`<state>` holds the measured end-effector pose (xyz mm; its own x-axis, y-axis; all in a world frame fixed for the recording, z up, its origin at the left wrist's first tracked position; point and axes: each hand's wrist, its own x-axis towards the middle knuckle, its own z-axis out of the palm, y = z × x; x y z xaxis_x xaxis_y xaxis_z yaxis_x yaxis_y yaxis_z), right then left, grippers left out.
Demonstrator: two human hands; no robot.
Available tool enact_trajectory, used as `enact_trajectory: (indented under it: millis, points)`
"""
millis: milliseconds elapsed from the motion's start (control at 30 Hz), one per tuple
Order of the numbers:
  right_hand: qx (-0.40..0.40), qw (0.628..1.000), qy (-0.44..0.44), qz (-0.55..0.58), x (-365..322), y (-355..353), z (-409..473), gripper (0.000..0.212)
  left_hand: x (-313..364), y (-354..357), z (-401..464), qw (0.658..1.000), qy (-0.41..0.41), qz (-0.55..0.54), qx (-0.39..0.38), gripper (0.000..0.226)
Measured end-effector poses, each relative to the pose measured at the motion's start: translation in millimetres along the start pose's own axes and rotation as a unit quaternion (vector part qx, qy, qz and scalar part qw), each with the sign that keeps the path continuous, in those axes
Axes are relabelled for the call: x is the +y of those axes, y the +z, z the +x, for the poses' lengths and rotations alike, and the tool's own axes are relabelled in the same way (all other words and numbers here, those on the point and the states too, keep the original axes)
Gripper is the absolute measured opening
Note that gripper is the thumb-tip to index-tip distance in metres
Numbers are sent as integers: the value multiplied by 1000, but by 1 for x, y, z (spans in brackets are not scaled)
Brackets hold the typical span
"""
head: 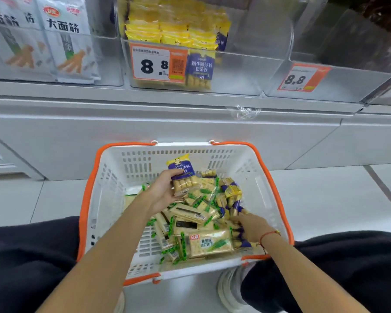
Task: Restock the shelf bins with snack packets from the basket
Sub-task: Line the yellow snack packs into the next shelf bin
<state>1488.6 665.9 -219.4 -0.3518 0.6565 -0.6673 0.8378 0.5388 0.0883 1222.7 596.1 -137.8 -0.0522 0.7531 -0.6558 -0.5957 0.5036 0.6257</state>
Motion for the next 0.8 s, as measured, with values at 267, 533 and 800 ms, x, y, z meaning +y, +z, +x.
enact_trajectory:
  millis: [267, 533, 800]
  points:
    - [-6, 973, 20, 229, 3, -74, -14, 19, 9, 13, -5, 998, 17, 33, 52, 18]
    - [-72, 873, -76, 476, -14, -188, -74, 33, 33, 49, -27, 994, 67, 57, 66, 11]
    - [-88, 826, -131, 541, -37, -218, -95, 28, 47, 55, -44, 994, 79, 30, 75, 13]
